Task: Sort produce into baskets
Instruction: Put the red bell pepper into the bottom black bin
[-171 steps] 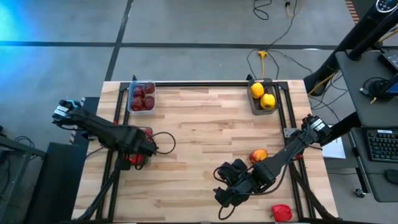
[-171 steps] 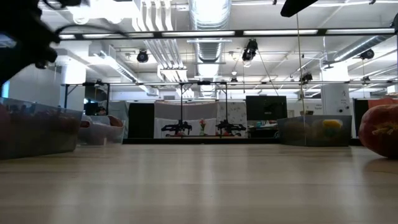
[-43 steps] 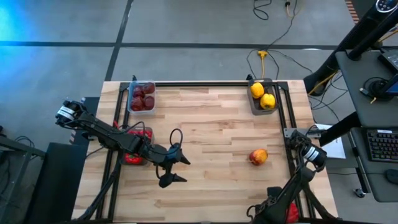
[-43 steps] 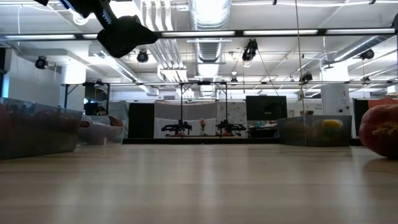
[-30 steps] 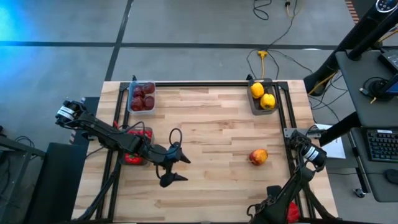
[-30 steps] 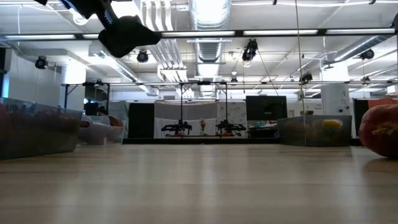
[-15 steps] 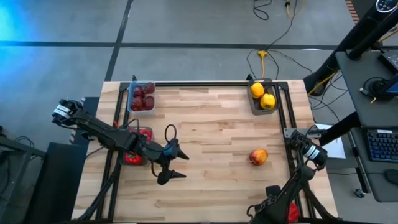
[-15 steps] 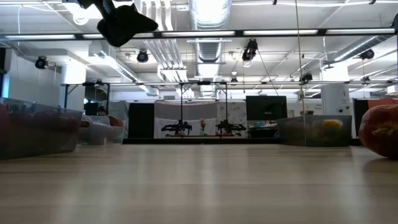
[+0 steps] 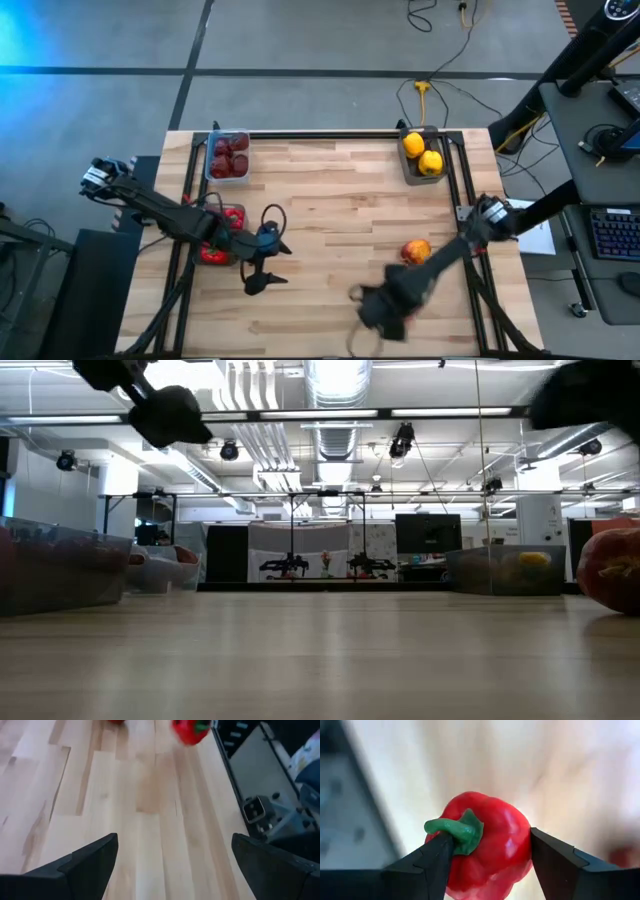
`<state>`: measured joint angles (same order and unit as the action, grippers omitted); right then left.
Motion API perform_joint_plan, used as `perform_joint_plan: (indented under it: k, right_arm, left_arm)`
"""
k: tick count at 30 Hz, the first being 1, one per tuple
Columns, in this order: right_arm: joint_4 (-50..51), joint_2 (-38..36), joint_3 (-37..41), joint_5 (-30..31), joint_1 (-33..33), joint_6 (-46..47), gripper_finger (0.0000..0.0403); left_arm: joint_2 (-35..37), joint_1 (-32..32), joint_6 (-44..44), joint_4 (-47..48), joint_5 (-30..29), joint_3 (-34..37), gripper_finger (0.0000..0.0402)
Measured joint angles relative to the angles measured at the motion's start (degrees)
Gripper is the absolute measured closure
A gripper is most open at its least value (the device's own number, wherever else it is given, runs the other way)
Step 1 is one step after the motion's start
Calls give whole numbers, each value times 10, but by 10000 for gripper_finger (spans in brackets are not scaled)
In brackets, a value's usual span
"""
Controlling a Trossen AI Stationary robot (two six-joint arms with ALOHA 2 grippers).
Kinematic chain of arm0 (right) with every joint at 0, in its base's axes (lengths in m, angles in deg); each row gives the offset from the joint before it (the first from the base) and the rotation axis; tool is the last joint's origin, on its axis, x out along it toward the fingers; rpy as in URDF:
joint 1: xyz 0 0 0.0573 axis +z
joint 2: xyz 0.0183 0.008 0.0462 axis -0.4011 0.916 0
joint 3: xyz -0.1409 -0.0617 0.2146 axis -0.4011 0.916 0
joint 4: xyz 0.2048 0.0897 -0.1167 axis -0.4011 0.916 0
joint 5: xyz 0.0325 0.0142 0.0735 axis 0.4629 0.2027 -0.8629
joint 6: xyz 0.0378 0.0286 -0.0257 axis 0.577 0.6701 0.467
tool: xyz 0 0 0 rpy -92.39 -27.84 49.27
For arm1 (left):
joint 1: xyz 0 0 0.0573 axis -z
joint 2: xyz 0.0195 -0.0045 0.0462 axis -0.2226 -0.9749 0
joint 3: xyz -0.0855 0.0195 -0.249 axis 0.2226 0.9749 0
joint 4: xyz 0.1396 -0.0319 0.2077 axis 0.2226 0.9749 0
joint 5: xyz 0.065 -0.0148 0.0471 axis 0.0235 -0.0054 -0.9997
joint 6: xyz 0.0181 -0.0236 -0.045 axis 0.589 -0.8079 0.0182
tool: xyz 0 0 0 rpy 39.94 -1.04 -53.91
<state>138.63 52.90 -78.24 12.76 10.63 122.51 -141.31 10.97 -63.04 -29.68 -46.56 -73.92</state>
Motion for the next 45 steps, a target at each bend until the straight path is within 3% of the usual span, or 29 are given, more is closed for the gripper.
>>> perform_joint_plan:
  k: [6,11,16,20,35,45]
  right_arm:
    - [-175,-1,4,192,-109,-35,174]
    - [-383,23,18,280,-198,-74,176]
    - [-537,67,23,288,-245,-100,177]
    - [-583,102,24,288,-254,-103,177]
    - [-620,142,22,295,-254,-97,166]
    - [-613,141,22,292,-254,-91,87]
  left_arm:
    - [71,7,31,122,-9,0,29]
    - [146,6,30,249,-62,0,29]
    - [202,6,-4,285,-86,5,29]
    - [217,5,-10,281,-90,6,29]
    - [173,5,37,187,-107,16,29]
    - [172,5,43,177,-111,16,29]
